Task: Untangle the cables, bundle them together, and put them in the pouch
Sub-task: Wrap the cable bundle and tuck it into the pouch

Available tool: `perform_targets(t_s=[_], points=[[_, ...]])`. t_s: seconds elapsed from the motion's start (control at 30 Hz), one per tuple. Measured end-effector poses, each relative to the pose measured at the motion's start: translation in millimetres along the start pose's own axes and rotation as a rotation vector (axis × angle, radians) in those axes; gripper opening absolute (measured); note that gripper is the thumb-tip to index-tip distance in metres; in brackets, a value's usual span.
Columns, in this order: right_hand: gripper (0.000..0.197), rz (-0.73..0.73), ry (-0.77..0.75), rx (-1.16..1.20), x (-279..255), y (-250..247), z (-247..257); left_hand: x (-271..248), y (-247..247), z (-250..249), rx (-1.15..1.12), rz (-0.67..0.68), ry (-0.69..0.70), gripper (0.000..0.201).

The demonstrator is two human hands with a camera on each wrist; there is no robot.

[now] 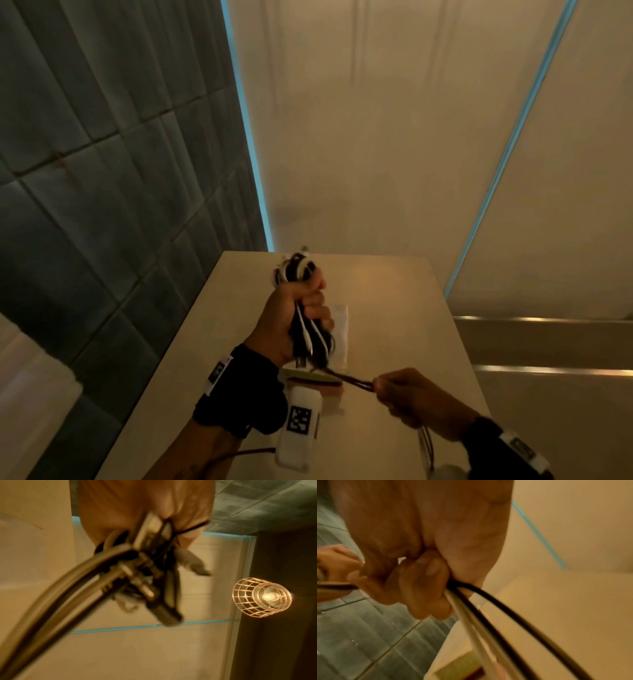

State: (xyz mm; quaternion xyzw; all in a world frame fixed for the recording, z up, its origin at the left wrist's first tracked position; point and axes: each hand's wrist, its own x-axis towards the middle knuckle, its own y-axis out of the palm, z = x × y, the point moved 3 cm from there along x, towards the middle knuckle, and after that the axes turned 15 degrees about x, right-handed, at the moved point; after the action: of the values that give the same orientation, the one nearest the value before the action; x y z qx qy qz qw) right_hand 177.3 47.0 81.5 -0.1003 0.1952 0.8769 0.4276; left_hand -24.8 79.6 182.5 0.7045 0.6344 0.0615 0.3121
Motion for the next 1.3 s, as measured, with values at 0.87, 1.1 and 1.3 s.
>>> perform_targets(t_s=[0.87, 1.1, 1.3], points=[[0.012, -0.085, -0.574, -0.780, 23, 20, 173, -16, 19, 26, 0.572, 0.135, 0.083, 0.018], [0.043, -0.184, -0.535, -0.682, 23, -5, 162, -24, 19, 38, 0.325, 0.286, -0.046, 0.010], [0.050, -0.086, -0.312, -0.223, 6, -23, 123, -13, 6, 30, 0.147, 0.072, 0.006, 0.027]])
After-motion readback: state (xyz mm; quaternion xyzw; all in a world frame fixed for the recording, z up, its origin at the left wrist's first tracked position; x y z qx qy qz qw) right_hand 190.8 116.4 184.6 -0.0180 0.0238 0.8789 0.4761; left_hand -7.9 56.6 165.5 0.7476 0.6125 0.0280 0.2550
